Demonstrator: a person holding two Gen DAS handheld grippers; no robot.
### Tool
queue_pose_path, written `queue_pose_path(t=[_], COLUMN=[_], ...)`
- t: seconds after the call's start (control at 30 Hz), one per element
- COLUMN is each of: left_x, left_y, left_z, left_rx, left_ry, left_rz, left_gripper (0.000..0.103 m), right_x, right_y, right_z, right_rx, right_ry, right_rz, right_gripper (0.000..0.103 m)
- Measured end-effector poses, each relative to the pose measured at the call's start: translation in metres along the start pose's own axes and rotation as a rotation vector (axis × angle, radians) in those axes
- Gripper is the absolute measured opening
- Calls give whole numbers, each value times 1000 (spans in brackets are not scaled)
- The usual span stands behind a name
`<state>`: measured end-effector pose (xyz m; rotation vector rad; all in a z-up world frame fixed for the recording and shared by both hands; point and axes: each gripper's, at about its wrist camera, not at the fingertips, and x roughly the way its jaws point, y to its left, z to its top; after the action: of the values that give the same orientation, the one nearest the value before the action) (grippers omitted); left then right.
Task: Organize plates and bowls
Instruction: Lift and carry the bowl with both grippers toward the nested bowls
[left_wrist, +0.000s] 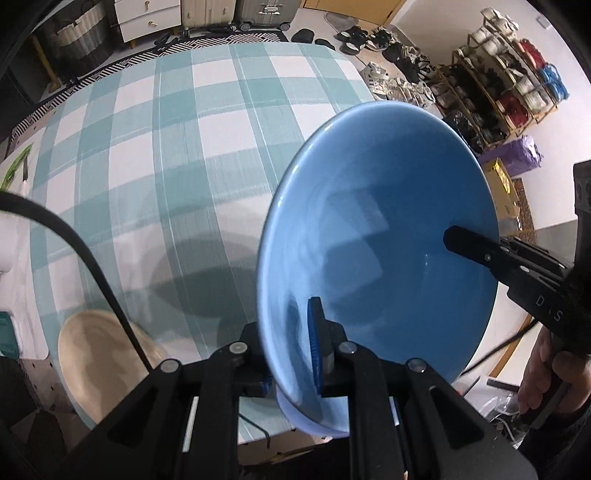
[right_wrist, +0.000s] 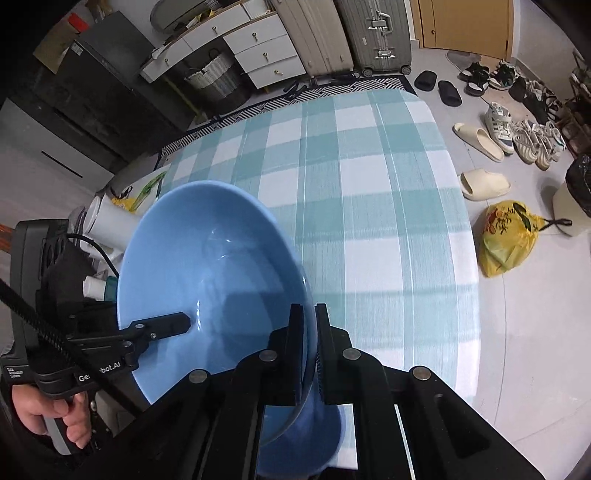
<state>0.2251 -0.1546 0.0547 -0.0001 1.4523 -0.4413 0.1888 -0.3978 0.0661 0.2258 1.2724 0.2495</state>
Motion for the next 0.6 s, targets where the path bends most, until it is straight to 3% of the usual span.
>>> queue_pose_path(t=[0.4,0.6], left_x=[21,41], left_y=[-12,-17], left_z=[-66,-94], left_rx=[9,34], left_ry=[36,-14], left_rz=[2,90], left_gripper=[13,13], right_x=[8,36], right_y=[2,-1], right_z=[-67,-92], right_rx=[10,16], right_ry=[31,66], right_rz=[-4,-18], right_gripper=[6,6])
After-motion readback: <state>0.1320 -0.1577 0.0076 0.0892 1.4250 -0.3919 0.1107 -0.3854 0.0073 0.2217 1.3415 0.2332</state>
